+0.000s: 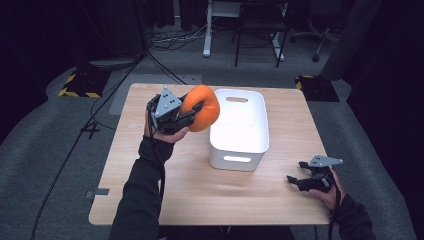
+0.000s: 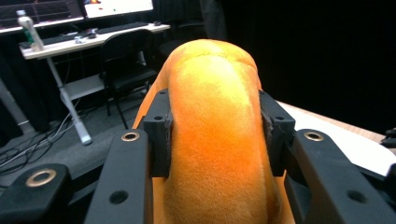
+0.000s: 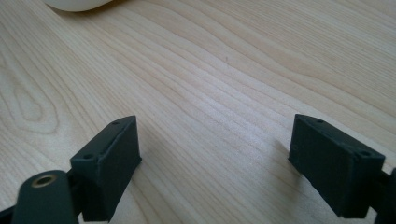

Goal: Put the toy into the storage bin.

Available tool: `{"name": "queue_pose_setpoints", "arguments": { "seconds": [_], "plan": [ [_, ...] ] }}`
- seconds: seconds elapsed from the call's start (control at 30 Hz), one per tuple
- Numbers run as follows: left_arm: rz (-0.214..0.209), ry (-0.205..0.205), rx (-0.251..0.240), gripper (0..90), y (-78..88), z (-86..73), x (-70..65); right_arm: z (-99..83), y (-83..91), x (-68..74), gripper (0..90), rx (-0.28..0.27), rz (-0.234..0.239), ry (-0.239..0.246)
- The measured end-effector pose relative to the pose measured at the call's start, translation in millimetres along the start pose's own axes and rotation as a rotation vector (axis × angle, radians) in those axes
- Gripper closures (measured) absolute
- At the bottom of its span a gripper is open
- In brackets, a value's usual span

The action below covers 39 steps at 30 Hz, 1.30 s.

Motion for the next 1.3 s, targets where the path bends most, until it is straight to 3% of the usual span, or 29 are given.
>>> {"name": "queue_pose_setpoints", "arguments": {
  "seconds": [0.47, 0.97, 1.07, 1.3],
  "plan": [
    [-0.065, -0.03, 0.0, 57.5, -18.9, 15.7, -22.5, 0.0, 0.0, 0.0, 16.4, 0.0, 0.0, 0.0],
    [-0.12, -0.024, 0.003, 57.3, -40.3, 15.4, -41.9, 0.0, 0.0, 0.0, 16.4, 0.0, 0.0, 0.0],
    [-0.131, 0.004, -0.009, 56.8, -47.2, 15.1, -48.2, 0.0, 0.0, -0.1, 16.4, 0.0, 0.0, 0.001],
    [-0.161, -0.009, 0.026, 56.8, -65.8, 8.6, -61.3, 0.0, 0.0, -0.1, 16.4, 0.0, -0.001, 0.001]
  ]
}}
Point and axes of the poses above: each handheld gripper's, and its own axes: y roughly backward along the jaws, z roughly out of its top, x roughly to its left, the point moved 5 cm from there along -y, roughly forward along the jaws, and after that the axes turned 6 degrees about y, right-handed, at the moved point
